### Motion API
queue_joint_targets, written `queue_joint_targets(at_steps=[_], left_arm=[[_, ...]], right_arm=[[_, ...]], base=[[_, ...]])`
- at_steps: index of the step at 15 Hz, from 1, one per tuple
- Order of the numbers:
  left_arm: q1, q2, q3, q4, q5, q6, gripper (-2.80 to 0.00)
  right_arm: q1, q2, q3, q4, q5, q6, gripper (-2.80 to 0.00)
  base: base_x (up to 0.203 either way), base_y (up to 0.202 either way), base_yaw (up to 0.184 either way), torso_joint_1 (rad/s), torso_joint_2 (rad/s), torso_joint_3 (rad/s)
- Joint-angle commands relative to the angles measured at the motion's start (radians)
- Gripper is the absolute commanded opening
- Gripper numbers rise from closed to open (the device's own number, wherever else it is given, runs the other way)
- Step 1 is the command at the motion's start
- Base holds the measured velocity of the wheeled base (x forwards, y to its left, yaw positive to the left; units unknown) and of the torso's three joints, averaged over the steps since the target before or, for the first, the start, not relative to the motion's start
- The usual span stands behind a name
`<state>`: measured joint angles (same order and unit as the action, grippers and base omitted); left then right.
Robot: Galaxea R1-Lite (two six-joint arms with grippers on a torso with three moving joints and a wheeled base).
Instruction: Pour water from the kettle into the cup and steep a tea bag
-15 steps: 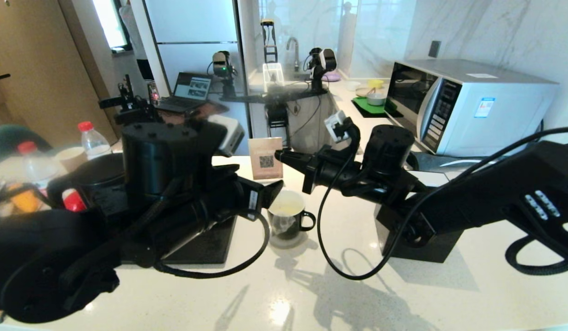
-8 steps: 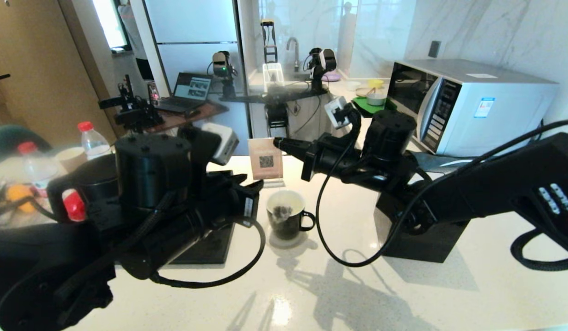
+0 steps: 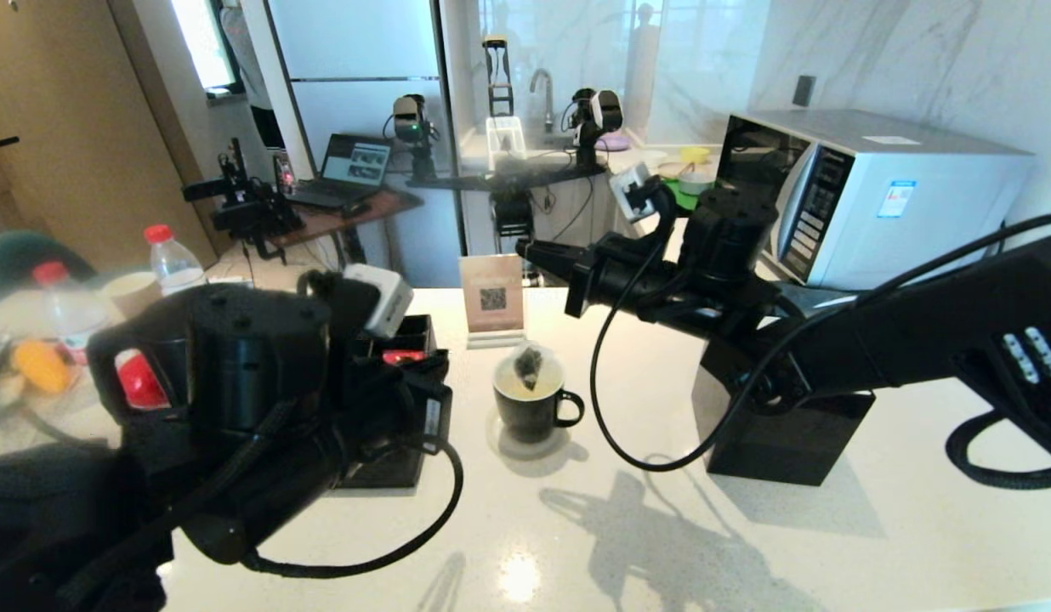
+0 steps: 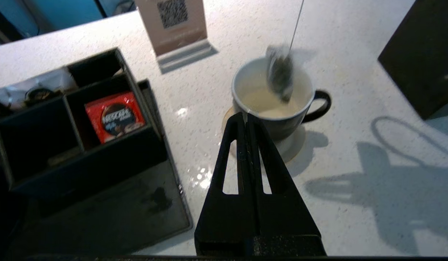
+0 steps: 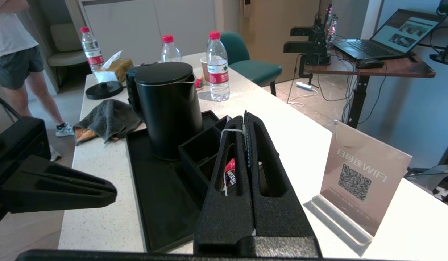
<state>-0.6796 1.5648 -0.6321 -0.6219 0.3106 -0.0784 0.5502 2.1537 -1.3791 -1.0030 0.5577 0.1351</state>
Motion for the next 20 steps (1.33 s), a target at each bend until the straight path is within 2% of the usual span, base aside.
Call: queue_joint_targets(at_steps=[1,4,10,17,20], left_arm=[[0.035,-0.028,0.059,-0.004,0.004,-0.001,-2.80],[0.092,-0.071,0.143,-0.004,0.004,-0.001,-2.80],[0.154,-0.188,0.332,-0.004,0.005,0.000,-2.80],[0.388,-0.413,0.613,0.001,-0.001,-0.002,-2.80],[0.500,-0.538,0.630,0.118,-0.002,-0.062,-2.80]], right_arm=[[-0.001,0.016,0.003,-0.008,0.003,0.000,-2.80],[-0.001,0.039,0.005,-0.008,0.004,-0.001,-2.80],[-0.001,0.066,0.024,-0.019,0.002,-0.006,-2.80],[0.000,0.078,0.037,-0.031,-0.002,-0.009,-2.80],[0.000,0.081,0.037,-0.036,-0.002,-0.009,-2.80]], base=[[0.000,0.000,0.000,0.000,0.00,0.000],[0.000,0.000,0.000,0.000,0.00,0.000],[0.000,0.000,0.000,0.000,0.00,0.000],[0.000,0.000,0.000,0.000,0.00,0.000],[0.000,0.000,0.000,0.000,0.00,0.000]])
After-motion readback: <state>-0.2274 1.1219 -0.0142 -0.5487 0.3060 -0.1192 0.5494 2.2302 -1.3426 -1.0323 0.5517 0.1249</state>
